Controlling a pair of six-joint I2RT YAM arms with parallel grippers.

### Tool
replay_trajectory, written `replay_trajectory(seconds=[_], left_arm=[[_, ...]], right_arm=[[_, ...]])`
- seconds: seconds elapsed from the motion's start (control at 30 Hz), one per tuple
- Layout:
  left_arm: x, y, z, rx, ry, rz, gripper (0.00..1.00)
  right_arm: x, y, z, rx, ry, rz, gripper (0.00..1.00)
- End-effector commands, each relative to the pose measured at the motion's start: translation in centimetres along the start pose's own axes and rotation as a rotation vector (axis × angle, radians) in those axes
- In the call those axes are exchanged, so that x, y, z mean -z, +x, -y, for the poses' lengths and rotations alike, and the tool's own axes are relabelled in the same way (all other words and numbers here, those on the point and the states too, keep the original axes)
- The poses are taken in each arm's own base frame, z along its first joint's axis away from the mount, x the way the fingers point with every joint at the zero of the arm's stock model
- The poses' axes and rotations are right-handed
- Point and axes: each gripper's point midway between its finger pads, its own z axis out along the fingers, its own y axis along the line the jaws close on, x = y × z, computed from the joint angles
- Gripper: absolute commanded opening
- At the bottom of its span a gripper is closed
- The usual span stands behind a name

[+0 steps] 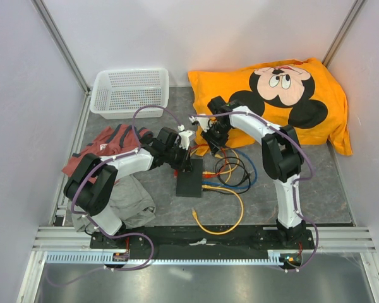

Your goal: Pull the plug from the switch port

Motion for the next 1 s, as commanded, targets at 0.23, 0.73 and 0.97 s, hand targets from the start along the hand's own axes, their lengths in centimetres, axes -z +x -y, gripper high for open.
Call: replay_trajectory(seconds=[0.23, 0.73, 0.97], left_arm=[[-0.3, 2.8, -2.6, -0.009, -0.116, -0.072, 0.02], [3.4, -2.5, -0.2, -0.126, -0.093, 0.042, 0.08], [5.2, -4.8, -0.3, -0.188, -0.149, 0.103, 0.13]], right_arm=[[13.9, -10.5, -1.4, 0.190, 0.175, 0.399, 0.00], [23.9, -15.1, -5.6, 0.277, 0.249, 0.675, 0.00], [24.8, -15.6, -10.7, 0.477, 0.344, 0.650, 0.00]])
